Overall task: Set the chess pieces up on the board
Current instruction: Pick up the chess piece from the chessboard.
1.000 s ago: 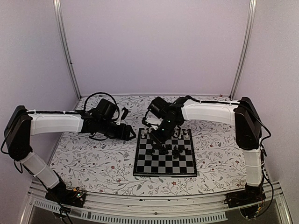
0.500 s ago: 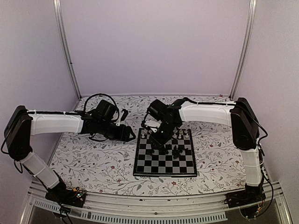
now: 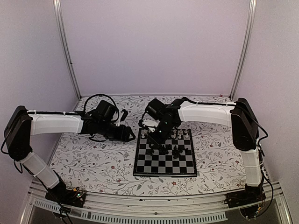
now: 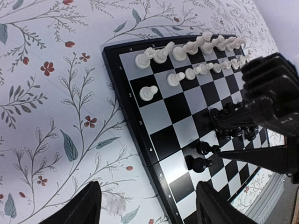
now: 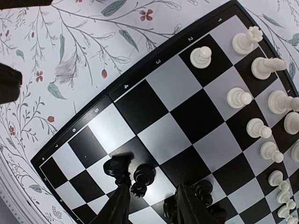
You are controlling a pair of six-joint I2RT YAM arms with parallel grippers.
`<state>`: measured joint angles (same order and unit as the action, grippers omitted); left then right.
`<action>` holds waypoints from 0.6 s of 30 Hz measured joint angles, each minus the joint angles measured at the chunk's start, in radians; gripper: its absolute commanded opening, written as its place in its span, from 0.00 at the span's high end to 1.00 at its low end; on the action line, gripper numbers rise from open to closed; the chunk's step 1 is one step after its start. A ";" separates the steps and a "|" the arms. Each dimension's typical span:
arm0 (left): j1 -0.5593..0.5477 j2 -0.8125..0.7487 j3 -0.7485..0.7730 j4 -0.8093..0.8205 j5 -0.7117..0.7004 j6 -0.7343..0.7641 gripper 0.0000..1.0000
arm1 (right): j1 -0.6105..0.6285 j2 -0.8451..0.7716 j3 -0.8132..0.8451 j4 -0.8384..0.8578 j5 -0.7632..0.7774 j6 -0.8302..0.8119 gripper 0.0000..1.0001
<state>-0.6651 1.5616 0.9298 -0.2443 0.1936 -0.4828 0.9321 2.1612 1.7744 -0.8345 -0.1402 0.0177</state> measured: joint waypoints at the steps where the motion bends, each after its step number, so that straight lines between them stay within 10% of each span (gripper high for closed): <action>1: 0.000 0.000 0.000 0.000 0.000 0.000 0.29 | 0.000 0.000 0.001 0.002 0.000 0.000 0.65; 18: 0.000 0.000 -0.006 0.001 0.001 -0.002 0.29 | 0.003 0.019 0.001 0.005 -0.027 -0.004 0.74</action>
<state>-0.6647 1.5616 0.9237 -0.2436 0.1944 -0.4847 0.9356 2.1799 1.7756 -0.8291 -0.1669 0.0135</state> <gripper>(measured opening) 0.714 0.256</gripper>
